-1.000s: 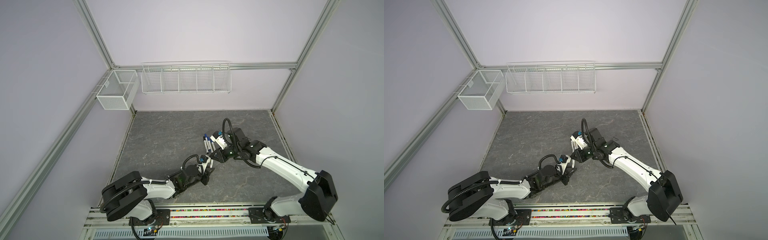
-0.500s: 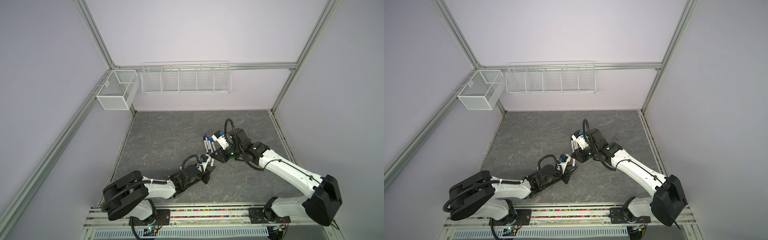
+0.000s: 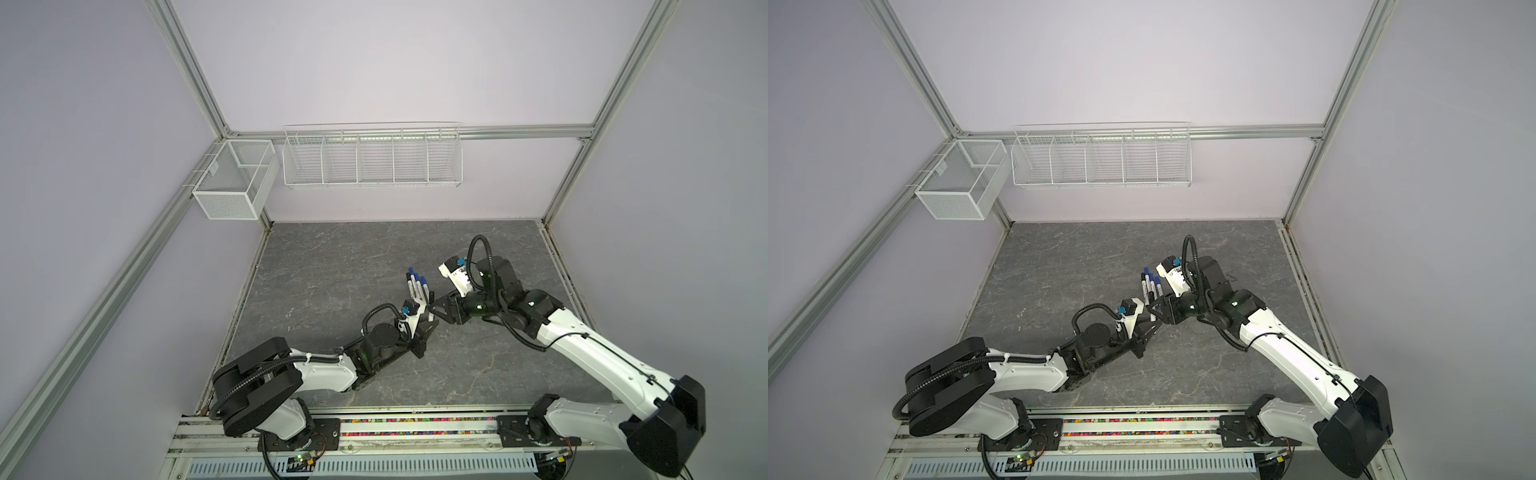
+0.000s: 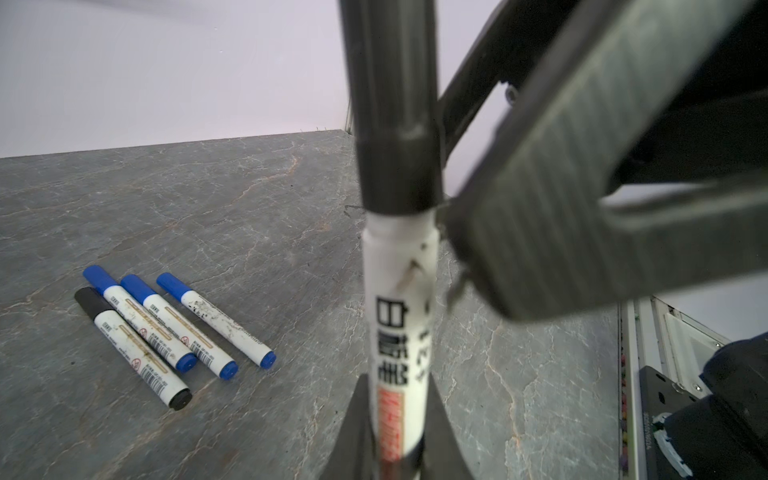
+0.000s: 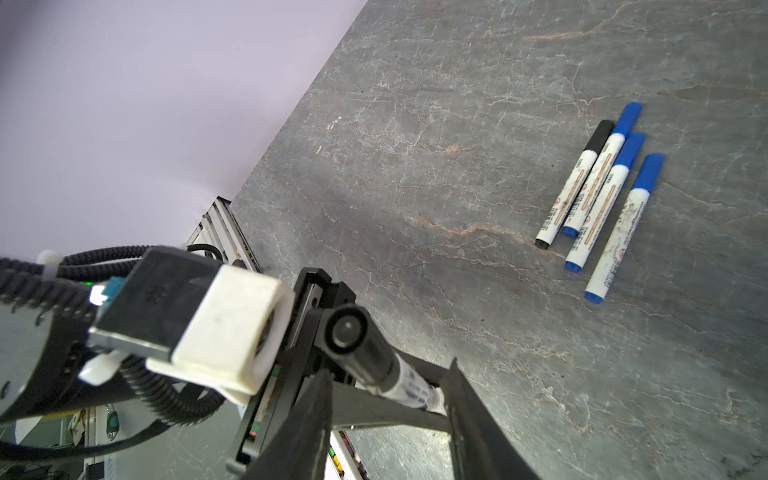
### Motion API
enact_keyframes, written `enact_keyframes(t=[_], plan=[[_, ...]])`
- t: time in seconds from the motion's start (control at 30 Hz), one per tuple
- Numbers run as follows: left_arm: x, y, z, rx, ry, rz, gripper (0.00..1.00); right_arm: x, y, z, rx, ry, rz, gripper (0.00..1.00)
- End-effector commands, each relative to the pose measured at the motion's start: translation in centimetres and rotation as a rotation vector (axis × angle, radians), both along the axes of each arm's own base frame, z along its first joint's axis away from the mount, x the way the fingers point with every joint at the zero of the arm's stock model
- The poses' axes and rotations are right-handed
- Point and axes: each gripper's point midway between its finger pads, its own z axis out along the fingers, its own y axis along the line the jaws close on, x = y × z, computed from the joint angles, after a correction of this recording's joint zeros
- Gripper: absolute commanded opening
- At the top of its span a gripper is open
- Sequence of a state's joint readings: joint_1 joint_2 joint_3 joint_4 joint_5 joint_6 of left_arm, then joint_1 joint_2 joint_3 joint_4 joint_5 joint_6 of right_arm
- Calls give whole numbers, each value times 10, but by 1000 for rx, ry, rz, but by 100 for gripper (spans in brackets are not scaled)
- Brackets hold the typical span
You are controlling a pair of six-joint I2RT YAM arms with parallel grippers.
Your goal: Insert the pens into the pen caps
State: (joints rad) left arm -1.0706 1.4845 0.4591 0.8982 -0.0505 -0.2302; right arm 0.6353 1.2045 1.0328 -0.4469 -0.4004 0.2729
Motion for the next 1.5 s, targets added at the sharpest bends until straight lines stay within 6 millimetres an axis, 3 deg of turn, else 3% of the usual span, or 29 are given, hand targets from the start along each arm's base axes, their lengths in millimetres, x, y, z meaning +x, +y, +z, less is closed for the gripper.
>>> enact_keyframes(t=[0.0, 0.4, 0.7, 1.03, 1.47], plan=[[0, -4, 5, -6, -13, -13, 0, 8, 1, 23, 35, -61, -7, 47], [0, -3, 5, -5, -11, -12, 0, 23, 16, 34, 62, -75, 14, 42], [0, -3, 6, -3, -10, -10, 0, 23, 15, 25, 41, -56, 15, 27], [1, -3, 7, -5, -9, -7, 0, 11, 9, 1, -10, 5, 35, 15], [1, -4, 7, -3, -6, -6, 0, 0, -11, -36, -199, 20, 12, 10]])
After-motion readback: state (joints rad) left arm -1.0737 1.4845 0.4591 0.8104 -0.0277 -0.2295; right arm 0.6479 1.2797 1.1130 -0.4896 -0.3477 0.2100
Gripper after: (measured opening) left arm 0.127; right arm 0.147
